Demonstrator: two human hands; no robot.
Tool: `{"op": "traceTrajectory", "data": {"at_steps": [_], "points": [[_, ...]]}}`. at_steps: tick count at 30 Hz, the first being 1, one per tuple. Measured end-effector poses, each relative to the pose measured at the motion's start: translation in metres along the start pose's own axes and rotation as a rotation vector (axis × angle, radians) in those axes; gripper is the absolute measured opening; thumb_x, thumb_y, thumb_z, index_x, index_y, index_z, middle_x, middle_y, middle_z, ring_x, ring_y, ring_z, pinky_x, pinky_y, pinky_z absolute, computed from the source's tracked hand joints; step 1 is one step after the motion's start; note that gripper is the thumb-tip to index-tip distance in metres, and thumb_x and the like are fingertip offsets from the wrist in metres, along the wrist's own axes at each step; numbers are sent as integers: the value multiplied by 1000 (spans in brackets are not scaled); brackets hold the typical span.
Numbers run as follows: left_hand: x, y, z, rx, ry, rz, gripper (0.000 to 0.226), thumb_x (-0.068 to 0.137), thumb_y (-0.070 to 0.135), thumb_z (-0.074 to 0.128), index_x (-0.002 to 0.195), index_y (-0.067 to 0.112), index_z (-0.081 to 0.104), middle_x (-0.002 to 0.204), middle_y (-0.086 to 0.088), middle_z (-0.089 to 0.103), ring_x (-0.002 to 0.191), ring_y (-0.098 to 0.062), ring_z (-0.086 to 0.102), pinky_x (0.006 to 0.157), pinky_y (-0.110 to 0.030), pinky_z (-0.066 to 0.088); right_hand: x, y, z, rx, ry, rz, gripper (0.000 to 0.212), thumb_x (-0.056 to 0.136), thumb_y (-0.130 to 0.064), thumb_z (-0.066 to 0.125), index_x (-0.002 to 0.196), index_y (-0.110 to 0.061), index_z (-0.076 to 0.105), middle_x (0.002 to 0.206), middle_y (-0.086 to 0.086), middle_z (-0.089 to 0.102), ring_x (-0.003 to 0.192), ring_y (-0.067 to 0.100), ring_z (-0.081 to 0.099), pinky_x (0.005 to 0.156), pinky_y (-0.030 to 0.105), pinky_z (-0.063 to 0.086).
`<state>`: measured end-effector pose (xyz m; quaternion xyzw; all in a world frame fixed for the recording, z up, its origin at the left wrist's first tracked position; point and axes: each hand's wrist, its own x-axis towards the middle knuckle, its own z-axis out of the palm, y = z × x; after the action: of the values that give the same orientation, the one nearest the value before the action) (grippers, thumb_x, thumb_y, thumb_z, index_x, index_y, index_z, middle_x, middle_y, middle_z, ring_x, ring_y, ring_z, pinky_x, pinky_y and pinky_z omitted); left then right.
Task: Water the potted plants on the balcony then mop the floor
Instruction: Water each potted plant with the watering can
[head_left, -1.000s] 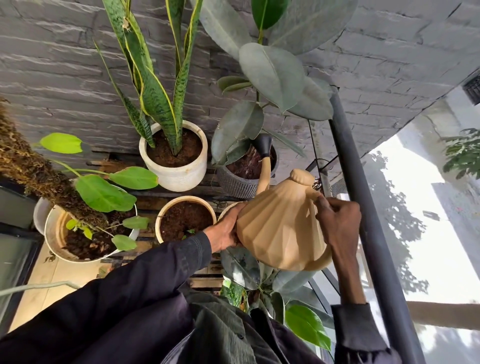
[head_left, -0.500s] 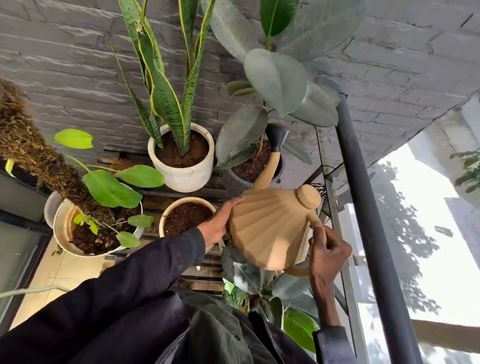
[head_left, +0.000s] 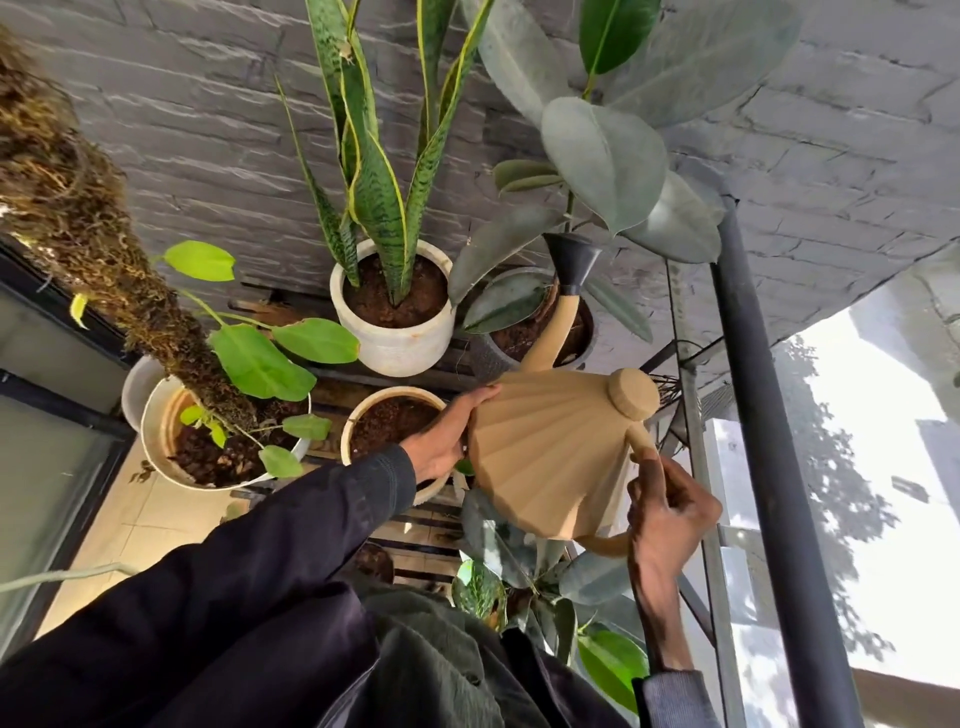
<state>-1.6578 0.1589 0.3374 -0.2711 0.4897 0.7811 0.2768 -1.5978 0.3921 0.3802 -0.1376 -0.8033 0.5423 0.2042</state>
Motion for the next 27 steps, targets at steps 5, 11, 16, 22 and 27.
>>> {"op": "traceTrajectory", "data": {"at_steps": [5,11,16,22,27], "points": [[-8,-12,-33,-100,18,-94,45,99,49,57,132,20,67,127,-6,72,122,-24,65,110,-40,47,-13,-18,18,-7,-121,79,60,90,-60,72,82,-1,64,63,36,43,49,22,35,48,31,34],[-20,-21,-77,-177,80,-180,52,93,59,59,127,20,69,113,-5,77,110,-23,69,102,-39,52,-16,-40,57,-118,-245,44,38,96,-43,72,79,-9,76,51,17,52,52,15,40,53,28,35],[-23,-21,-108,-263,134,-258,61,92,64,57,130,16,66,125,-12,72,121,-29,65,111,-48,47,-16,-69,100,-247,-345,12,56,96,-43,73,56,-9,54,49,1,40,48,15,33,49,31,30],[-29,-10,-127,-367,119,-359,59,97,66,45,119,17,67,90,-11,80,94,-29,68,66,-42,55,3,-113,146,-453,-469,-92,58,98,-44,73,59,-3,61,48,-7,32,48,11,28,46,36,28],[-31,-1,-135,-389,102,-404,64,97,64,46,133,13,60,125,-17,68,107,-35,65,74,-55,55,14,-143,173,-561,-505,-99,52,97,-38,74,65,1,61,53,8,59,46,18,47,48,34,36]]}}
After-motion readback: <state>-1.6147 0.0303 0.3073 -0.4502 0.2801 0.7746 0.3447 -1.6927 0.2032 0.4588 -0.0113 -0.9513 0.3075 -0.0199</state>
